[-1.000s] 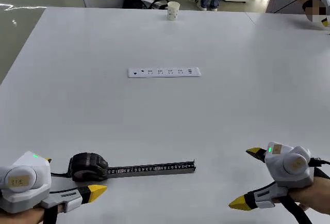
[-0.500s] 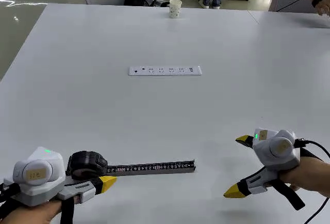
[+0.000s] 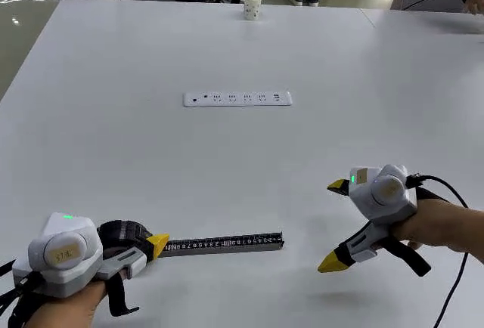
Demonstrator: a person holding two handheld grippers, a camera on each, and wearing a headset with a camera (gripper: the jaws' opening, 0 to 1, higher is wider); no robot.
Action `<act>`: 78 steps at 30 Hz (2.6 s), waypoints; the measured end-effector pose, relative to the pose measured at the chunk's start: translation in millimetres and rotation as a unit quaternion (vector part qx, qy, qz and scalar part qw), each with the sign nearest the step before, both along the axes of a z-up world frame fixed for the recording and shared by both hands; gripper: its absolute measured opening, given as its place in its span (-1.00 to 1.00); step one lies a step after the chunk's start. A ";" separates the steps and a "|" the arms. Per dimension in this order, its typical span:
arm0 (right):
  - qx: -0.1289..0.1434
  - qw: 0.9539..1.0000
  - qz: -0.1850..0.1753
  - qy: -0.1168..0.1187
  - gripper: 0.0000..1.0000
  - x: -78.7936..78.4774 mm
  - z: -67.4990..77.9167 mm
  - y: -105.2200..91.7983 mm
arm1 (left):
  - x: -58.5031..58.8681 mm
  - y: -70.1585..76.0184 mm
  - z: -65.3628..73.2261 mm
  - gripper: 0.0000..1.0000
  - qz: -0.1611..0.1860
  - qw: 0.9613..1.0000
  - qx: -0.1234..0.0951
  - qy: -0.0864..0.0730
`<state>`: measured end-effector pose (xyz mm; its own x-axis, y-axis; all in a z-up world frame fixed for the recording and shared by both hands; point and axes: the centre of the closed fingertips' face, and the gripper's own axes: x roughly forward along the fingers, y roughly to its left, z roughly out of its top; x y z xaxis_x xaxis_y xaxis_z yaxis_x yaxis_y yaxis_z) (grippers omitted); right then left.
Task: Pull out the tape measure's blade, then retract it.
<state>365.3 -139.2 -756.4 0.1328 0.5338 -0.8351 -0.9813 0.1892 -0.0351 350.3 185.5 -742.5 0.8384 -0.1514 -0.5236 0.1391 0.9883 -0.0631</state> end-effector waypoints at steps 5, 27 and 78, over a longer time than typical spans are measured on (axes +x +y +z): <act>-0.012 1.000 0.020 0.004 0.98 3.5 -3.7 12.8 | -2.7 -5.2 -7.8 0.98 0.021 1.000 -0.016 -0.011; -0.062 0.994 0.088 0.021 0.92 3.5 -35.8 50.7 | 3.9 -6.4 -16.8 0.98 0.048 0.998 -0.005 -0.027; -0.092 0.983 0.157 0.020 -0.72 -13.3 -52.5 58.1 | 6.5 -5.5 -16.8 0.98 0.056 0.998 -0.022 -0.032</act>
